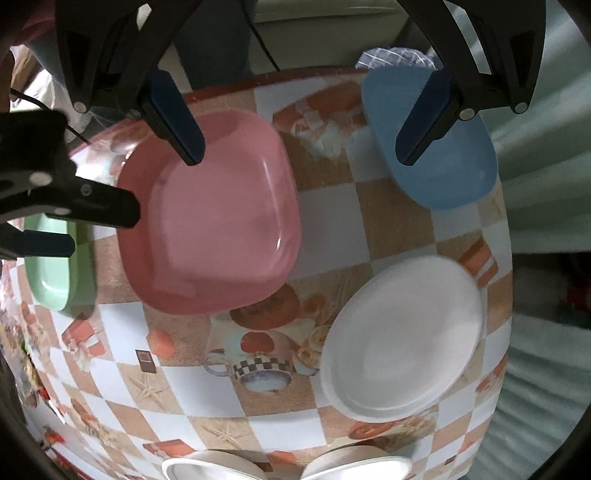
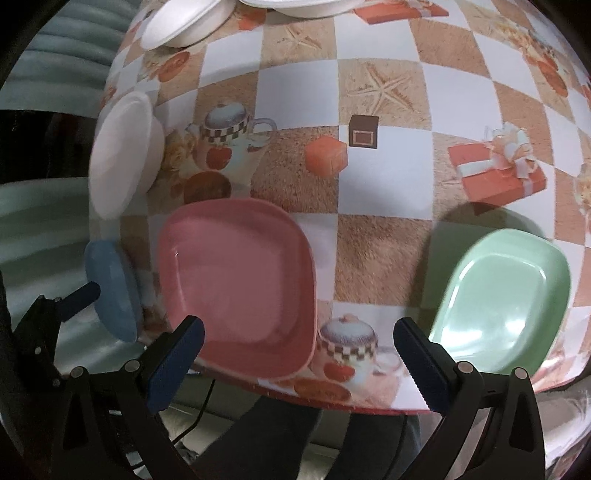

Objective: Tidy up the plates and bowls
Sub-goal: 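Close the left gripper on the pink plate rim while the right gripper also grips it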

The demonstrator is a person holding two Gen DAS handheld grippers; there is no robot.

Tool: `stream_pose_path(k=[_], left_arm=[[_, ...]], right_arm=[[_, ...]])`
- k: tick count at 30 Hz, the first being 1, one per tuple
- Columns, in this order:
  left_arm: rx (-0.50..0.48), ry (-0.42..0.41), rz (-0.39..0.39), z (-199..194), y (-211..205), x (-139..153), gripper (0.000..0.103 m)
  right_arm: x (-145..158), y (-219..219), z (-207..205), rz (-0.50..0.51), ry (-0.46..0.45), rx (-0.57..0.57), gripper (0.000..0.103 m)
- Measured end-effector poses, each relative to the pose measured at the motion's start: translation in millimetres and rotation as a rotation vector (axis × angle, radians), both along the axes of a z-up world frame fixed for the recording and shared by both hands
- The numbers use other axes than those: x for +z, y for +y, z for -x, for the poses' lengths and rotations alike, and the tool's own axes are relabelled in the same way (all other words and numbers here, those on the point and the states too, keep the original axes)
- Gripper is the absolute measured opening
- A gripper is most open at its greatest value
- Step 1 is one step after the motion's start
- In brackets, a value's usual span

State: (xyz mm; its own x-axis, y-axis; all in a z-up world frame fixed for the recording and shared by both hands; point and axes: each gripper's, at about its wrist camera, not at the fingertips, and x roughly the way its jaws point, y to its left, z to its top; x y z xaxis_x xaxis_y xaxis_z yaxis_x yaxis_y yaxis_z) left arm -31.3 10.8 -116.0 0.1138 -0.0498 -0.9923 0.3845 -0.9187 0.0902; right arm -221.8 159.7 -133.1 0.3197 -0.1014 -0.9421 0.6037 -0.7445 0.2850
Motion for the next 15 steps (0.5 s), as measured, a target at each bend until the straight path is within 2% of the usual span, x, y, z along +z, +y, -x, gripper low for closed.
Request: stream_pose_path(k=[5, 8, 15], left_arm=[[-0.008, 0.020, -0.010, 10.6, 2.3, -7.2, 0.103], [0.002, 0.039, -0.042, 14.4, 0.2, -12.5, 0.103], [0.013, 0.056, -0.043, 20.9, 2.5, -28.9, 0.103]], right_arm=[[-13.9, 2.1, 4.3, -0.045, 0.013, -0.016, 0.103], [-19.9, 3.1, 4.5, -0.063, 0.012, -0.006, 0.103], [-33.2, 1.5, -2.1, -0.104, 0.008, -0.007, 0.103]])
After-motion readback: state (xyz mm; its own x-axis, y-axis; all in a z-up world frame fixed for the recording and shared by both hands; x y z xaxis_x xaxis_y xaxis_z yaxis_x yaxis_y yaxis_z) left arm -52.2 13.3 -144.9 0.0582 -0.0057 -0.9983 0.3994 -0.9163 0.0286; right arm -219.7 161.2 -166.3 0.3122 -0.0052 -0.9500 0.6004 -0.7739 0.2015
